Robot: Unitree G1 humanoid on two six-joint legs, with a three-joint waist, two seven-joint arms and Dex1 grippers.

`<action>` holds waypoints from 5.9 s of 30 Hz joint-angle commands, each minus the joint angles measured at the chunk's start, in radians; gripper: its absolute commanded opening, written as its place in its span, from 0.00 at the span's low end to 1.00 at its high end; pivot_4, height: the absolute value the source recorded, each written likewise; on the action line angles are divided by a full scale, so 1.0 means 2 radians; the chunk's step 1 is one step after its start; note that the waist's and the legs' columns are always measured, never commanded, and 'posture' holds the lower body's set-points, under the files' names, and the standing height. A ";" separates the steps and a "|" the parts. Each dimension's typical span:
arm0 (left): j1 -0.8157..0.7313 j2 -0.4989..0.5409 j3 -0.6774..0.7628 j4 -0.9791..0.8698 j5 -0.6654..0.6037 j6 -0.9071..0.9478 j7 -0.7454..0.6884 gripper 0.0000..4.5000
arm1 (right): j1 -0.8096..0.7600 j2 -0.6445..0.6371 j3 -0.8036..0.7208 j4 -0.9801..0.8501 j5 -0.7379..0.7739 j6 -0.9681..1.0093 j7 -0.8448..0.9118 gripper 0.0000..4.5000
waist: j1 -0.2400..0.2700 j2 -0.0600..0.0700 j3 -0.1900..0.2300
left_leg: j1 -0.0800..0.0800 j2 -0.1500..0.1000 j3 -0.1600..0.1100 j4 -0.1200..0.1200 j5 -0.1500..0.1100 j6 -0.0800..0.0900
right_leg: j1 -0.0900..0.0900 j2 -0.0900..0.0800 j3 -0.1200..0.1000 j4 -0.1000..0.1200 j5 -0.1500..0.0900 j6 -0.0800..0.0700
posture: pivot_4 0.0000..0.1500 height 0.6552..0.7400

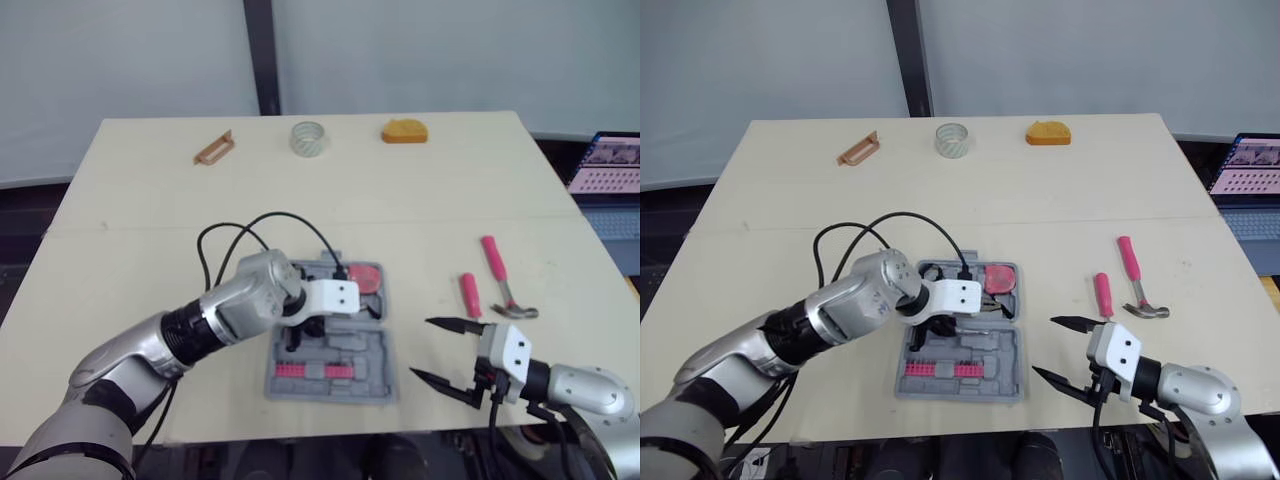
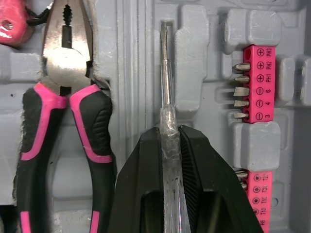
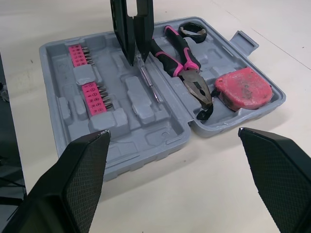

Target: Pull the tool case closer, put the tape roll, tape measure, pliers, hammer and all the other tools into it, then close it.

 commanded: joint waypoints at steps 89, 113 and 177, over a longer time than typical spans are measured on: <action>0.273 -0.019 0.216 0.192 0.031 -0.408 0.075 0.04 | 0.021 0.004 -0.023 -0.026 0.014 -0.004 -0.005 1.00 | -0.003 0.002 -0.009 | 0.005 0.000 0.000 -0.002 0.000 0.000 | 0.004 0.000 0.001 -0.001 0.000 0.000 | 1.00 1.00; 0.285 -0.036 0.218 0.238 0.014 -0.422 0.087 0.04 | 0.012 0.006 -0.017 -0.025 0.011 0.000 -0.008 1.00 | -0.003 0.006 -0.018 | 0.013 0.000 0.001 -0.005 -0.001 0.000 | 0.012 0.000 0.000 -0.006 0.000 0.000 | 1.00 1.00; 0.608 0.062 0.562 -0.102 -0.331 -0.499 -0.052 0.99 | 0.069 0.052 -0.033 -0.038 0.017 0.019 -0.075 1.00 | -0.014 0.006 0.000 | 0.008 0.000 0.001 -0.005 -0.002 0.000 | 0.008 0.001 0.000 -0.008 0.001 0.001 | 1.00 1.00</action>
